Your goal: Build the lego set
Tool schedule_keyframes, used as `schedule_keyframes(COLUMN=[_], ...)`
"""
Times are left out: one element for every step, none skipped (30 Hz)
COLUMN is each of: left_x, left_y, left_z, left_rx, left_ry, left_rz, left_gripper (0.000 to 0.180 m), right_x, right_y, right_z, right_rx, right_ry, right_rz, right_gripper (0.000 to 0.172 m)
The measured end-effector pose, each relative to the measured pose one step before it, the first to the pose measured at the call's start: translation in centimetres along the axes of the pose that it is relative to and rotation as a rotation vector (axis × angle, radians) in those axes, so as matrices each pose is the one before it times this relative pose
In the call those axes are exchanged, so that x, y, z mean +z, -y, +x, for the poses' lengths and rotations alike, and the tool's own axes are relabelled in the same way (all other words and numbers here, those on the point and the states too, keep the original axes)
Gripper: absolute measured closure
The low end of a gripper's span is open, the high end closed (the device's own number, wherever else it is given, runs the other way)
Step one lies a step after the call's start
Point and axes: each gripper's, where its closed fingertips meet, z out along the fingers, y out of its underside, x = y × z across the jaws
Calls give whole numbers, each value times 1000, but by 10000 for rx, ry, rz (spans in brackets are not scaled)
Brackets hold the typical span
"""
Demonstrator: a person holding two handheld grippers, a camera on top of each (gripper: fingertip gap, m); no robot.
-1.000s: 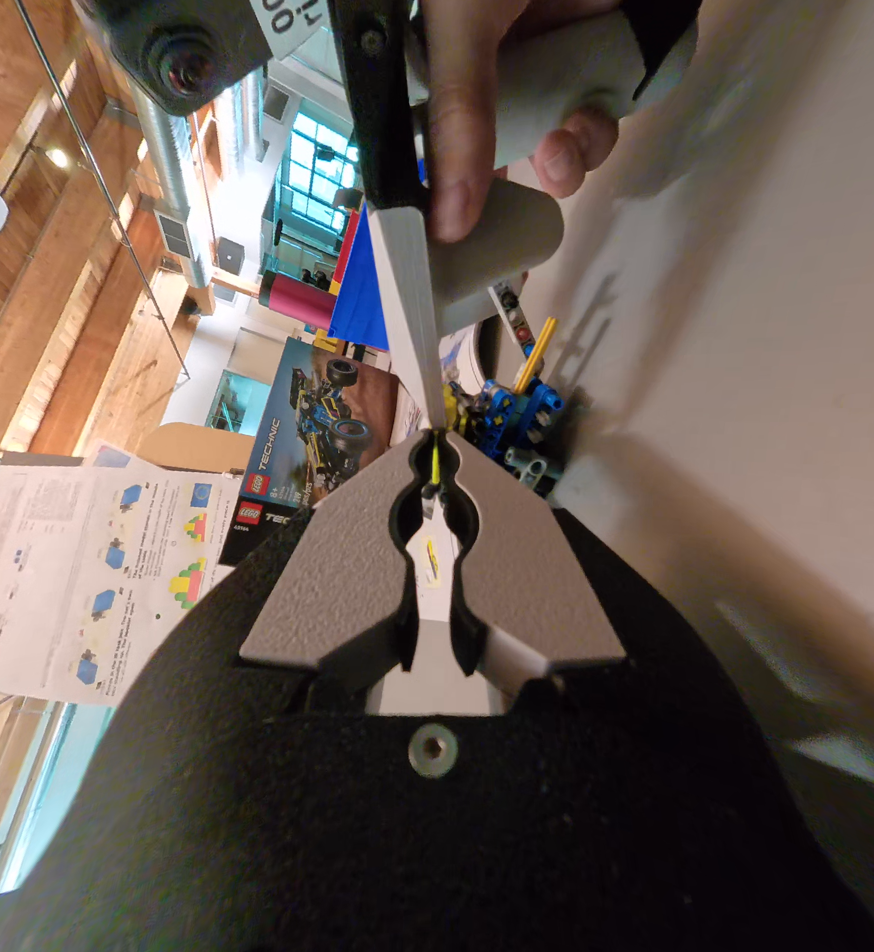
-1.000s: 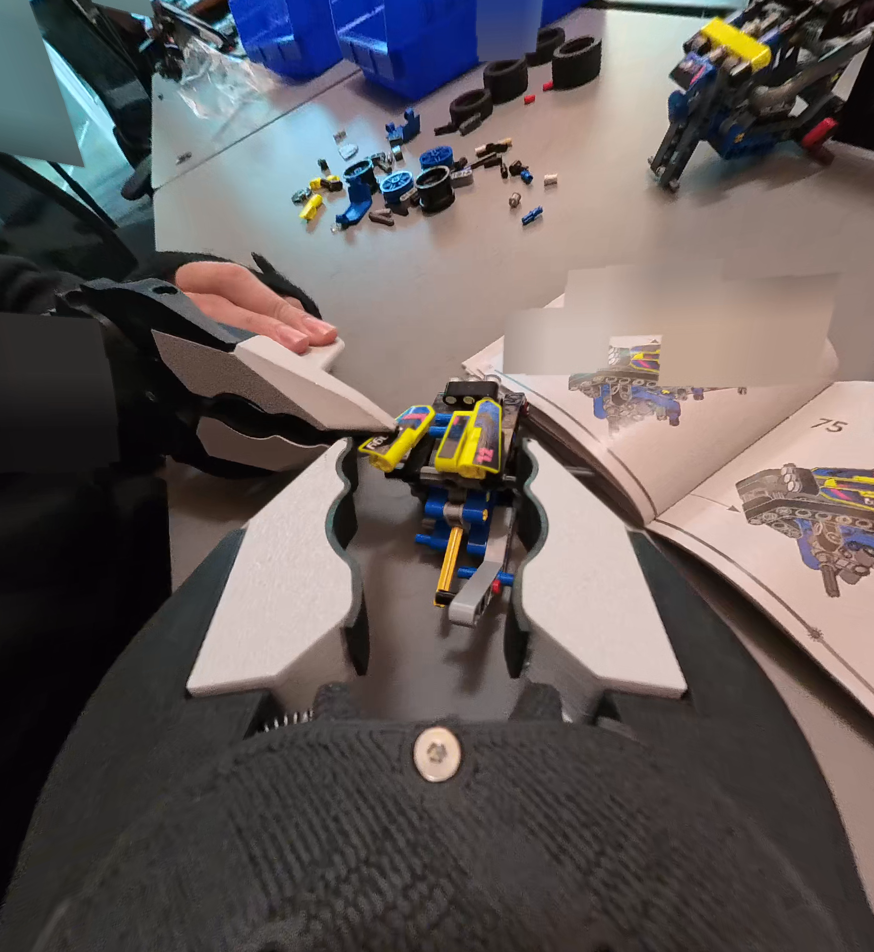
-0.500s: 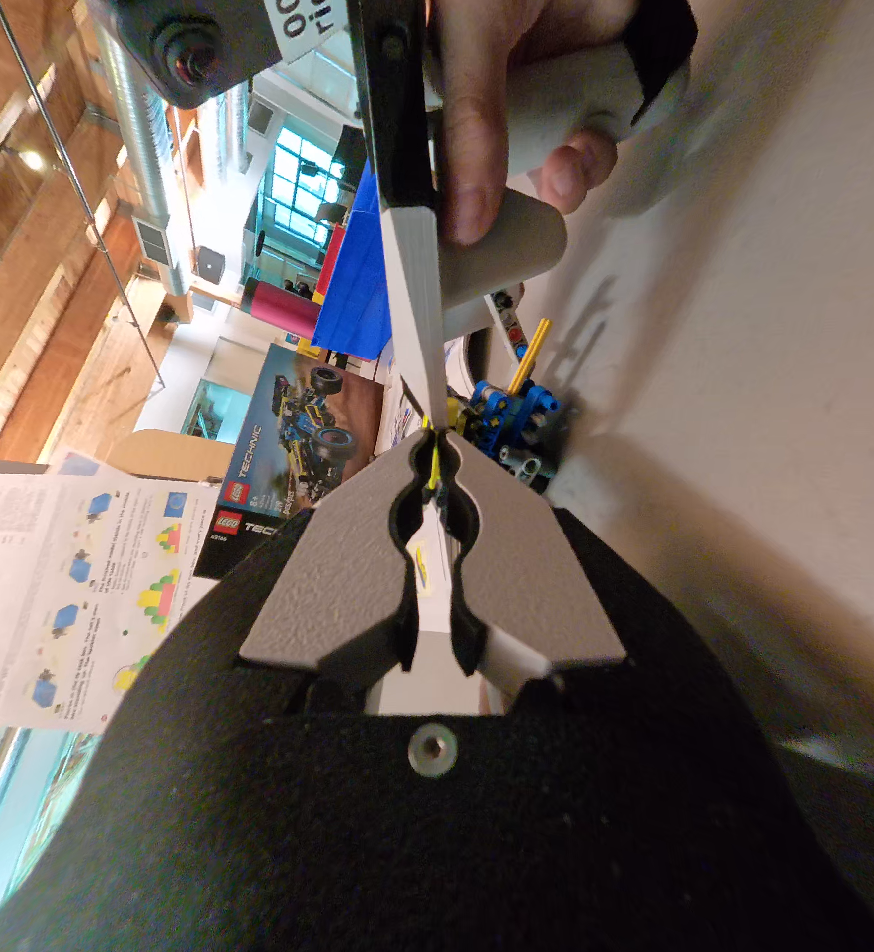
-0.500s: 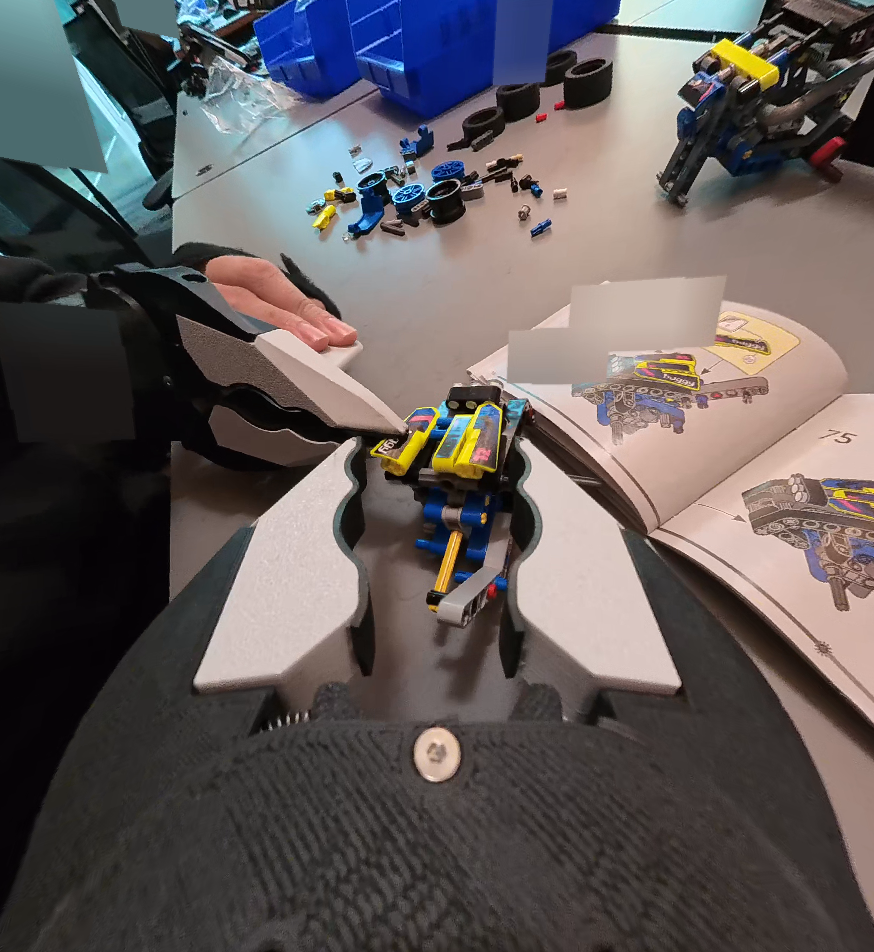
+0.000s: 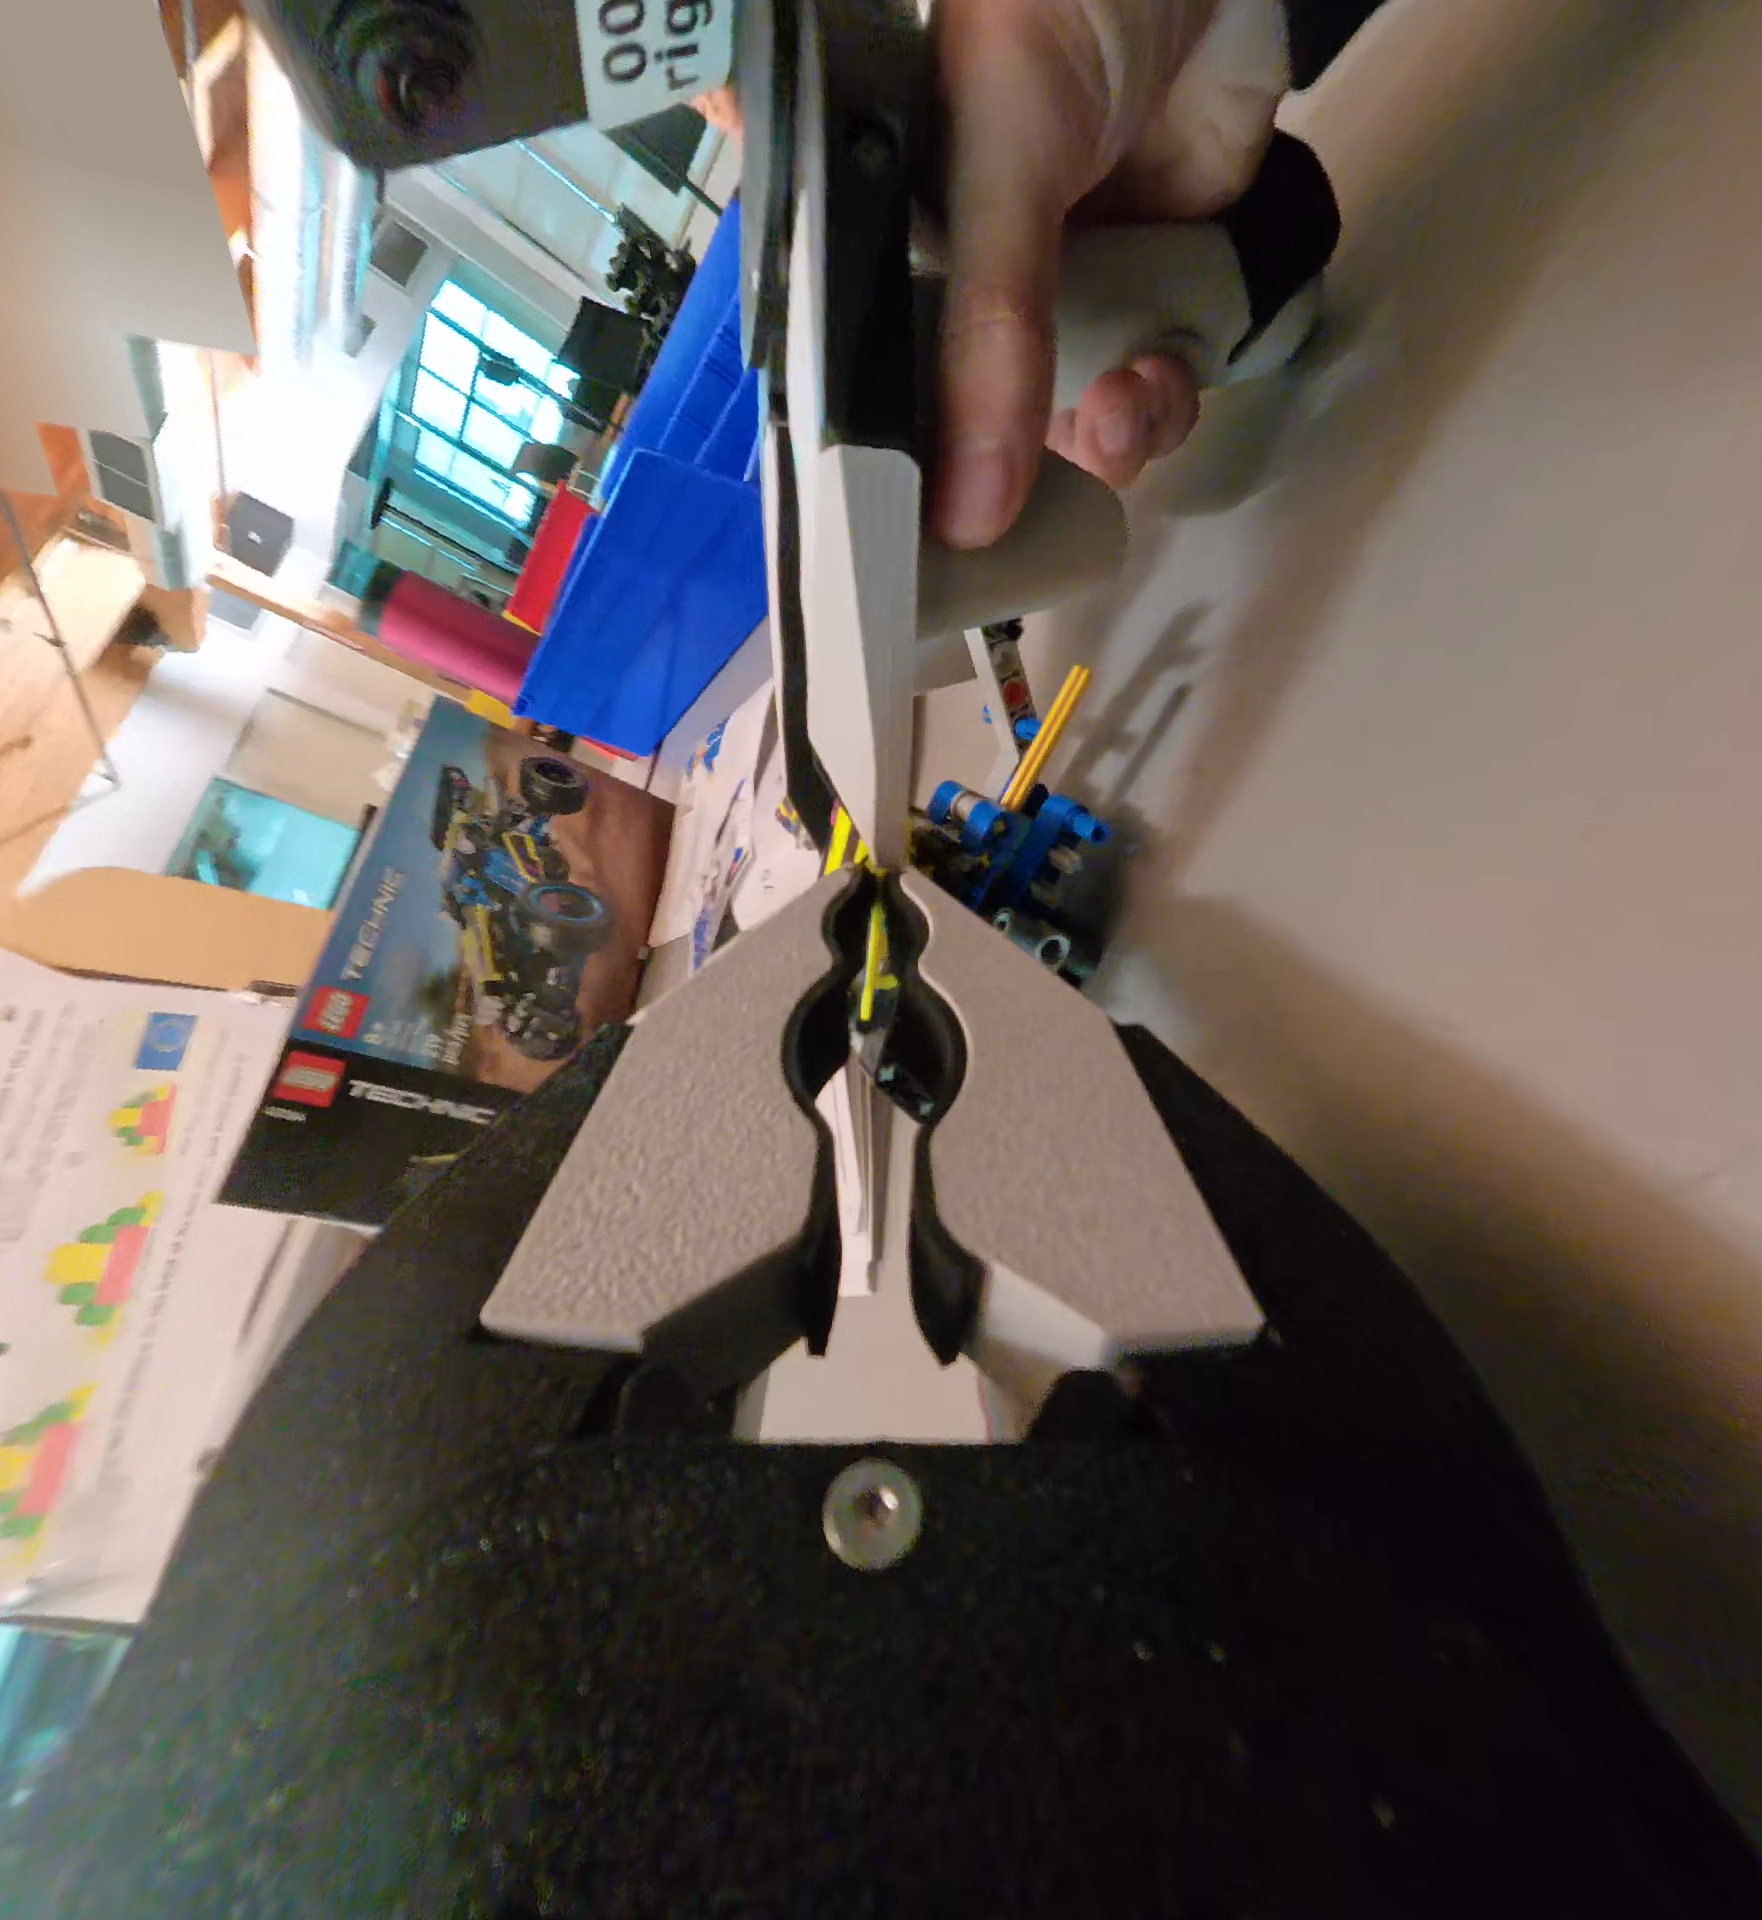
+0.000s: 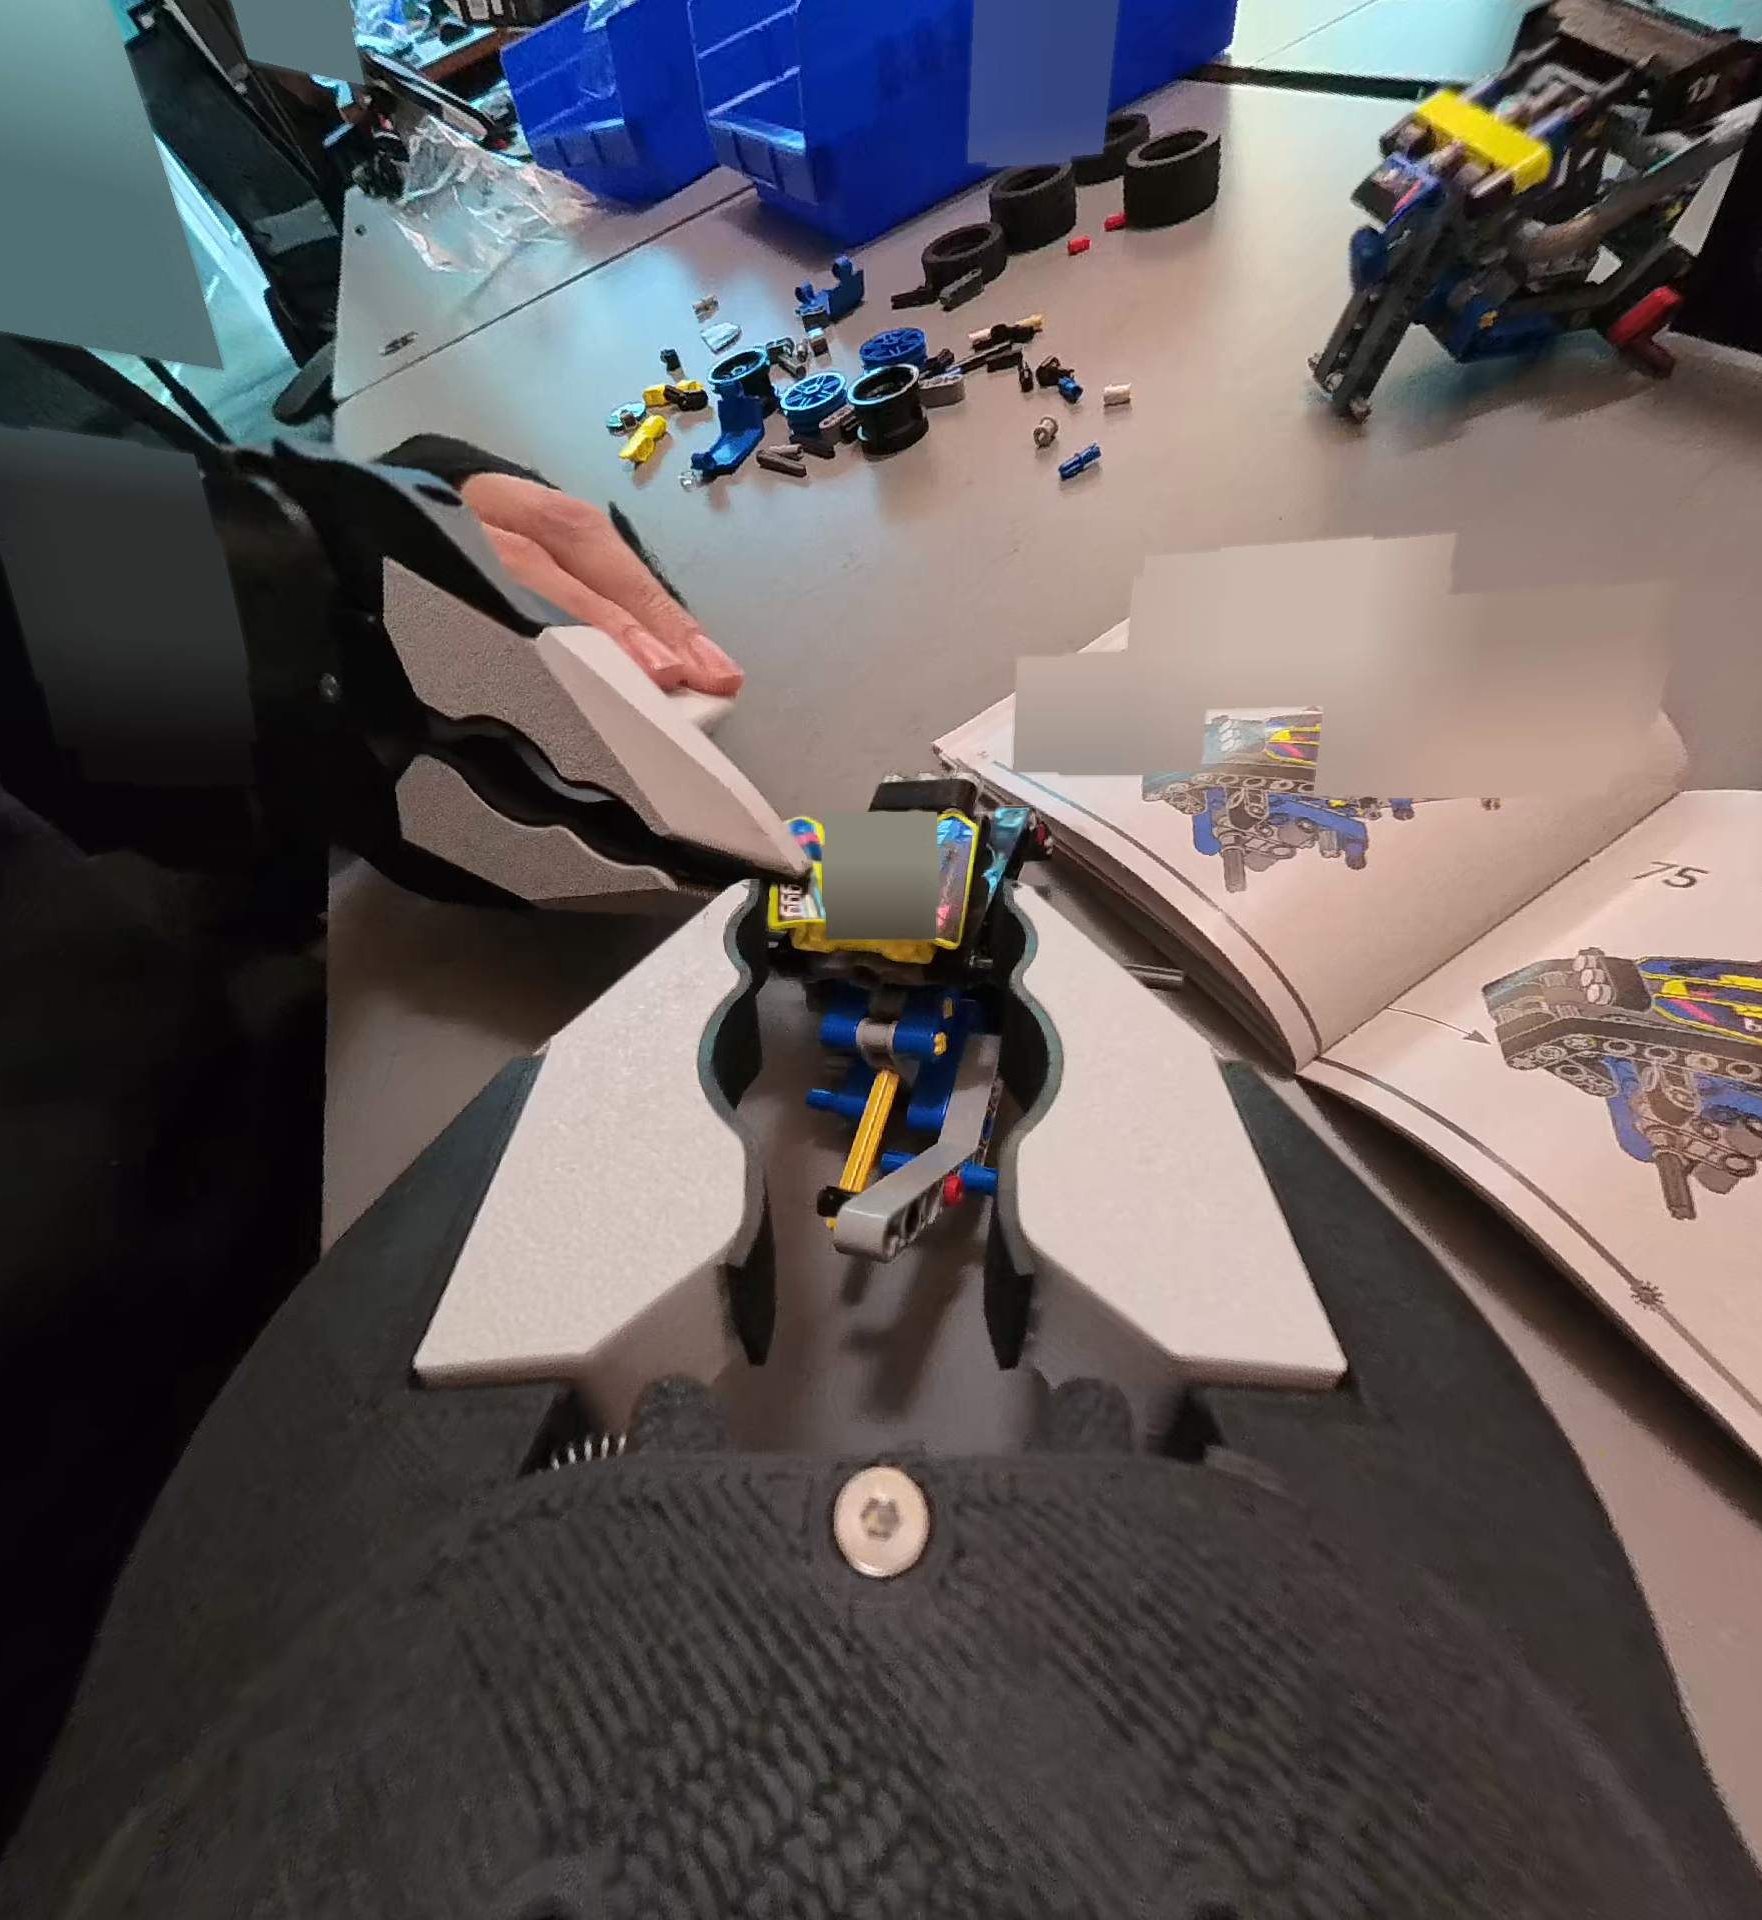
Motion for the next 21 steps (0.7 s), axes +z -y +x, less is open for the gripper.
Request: schedule_keyframes(left_x=[-18, -34, -50, -103, -138, -161, -131, -63, 11, 46, 31, -2, -19, -32, -48, -77, -50, -33, 9, -27, -109], left_y=[-40, -34, -39, -22, 46, 152, 208, 201, 146, 103, 93, 89, 69, 54, 73, 93, 85, 44, -39, -1, 181], left_z=[-109, -123, -192, -322, -301, -233, -141, 11, 200, 210, 159, 141, 128, 100, 22, -47, -5, 104, 203, 126, 0], left_rx=[-396, -368, -275, -108, 45, 109, 126, 115, 72, 37, 32, 2, -35, -25, -14, -33, -90, -178, -289, -404, -486], left_ry=[-122, -104, -17, 124, 145, 119, 98, 24, -81, -82, -54, -70, -75, -50, 3, 1, -60, -179, -281, -279, -234], left_rz=[33, 59, 76, 68, 79, 113, 117, 90, 65, 48, 45, 31, 23, 28, 44, 60, 60, 38, -19, -36, 46], left_gripper=[180, 180, 180, 180, 180, 180, 180, 180, 180, 180, 180, 180, 180, 180, 180, 180, 180, 180, 180, 180, 180], right_x=[-23, 16, -1, -96, -201, -255, -221, -99, -47, 21, 75, 136, 138, 14, -66, -52, -56, -44, 5, 22, -28], right_y=[109, -40, -152, 60, 342, 460, 404, 472, 432, 252, 68, -272, -459, -103, 79, 124, 123, 21, -82, -60, 71], right_z=[-21, -3, 92, 274, 32, -119, -147, -670, -617, -396, -631, -212, 104, 7, -13, 13, 22, -68, -73, -81, 102], right_rx=[-125, -195, -348, -581, -888, -1007, -986, -1026, -898, -778, -706, -424, -284, -337, -228, -101, -170, -303, -338, -464, -565], right_ry=[-54, -81, -212, -440, -405, -375, -351, 2, -70, -150, 56, -116, -228, -129, -67, -63, -96, -90, -90, -133, -305], right_rz=[66, -39, -163, -107, 47, 105, 60, 129, 146, 32, -49, -273, -355, -83, 24, 29, 24, -50, -158, -169, -92], right_gripper=[132, 132, 130, 124, 120, 121, 127, 135, 142, 149, 154, 159, 163, 166, 166, 166, 166, 166, 166, 166, 166])
